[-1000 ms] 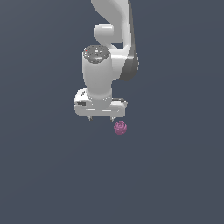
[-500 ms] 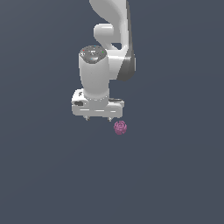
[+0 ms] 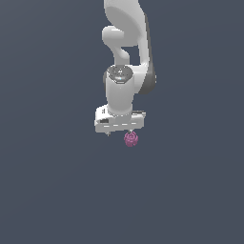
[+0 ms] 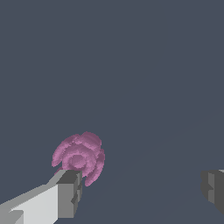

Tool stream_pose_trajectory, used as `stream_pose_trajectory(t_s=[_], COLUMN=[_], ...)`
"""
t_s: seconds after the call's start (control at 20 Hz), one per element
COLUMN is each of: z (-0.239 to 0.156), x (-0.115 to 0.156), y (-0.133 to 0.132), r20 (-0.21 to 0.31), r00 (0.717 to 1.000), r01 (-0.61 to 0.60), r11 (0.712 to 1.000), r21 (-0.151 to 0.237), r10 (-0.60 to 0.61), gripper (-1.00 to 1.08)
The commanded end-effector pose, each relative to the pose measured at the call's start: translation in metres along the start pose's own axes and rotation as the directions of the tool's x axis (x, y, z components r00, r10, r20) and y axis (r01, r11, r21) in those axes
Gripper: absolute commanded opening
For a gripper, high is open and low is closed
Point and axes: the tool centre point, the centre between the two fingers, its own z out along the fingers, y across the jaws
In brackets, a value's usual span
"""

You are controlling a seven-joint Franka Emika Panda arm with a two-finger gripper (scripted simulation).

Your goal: Pick up the object and move it to a goal position.

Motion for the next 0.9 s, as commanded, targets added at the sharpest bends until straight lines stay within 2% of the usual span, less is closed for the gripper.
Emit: stream_pose_trajectory(t_s=[0.0,0.4,0.85], z=[0.016,0.046,0.054], x=[-0.005,-0.020,-0.021], y=[-0.020,-0.061,-0.065], r20=[0.004,0.007,0.008], r00=[0.997,0.974,0.971], r01=[0.076,0.226,0.239], r11=[0.997,0.974,0.971], r21=[0.008,0.028,0.030], r10=[-0.076,-0.226,-0.239], gripper=[1.00,1.00,1.00])
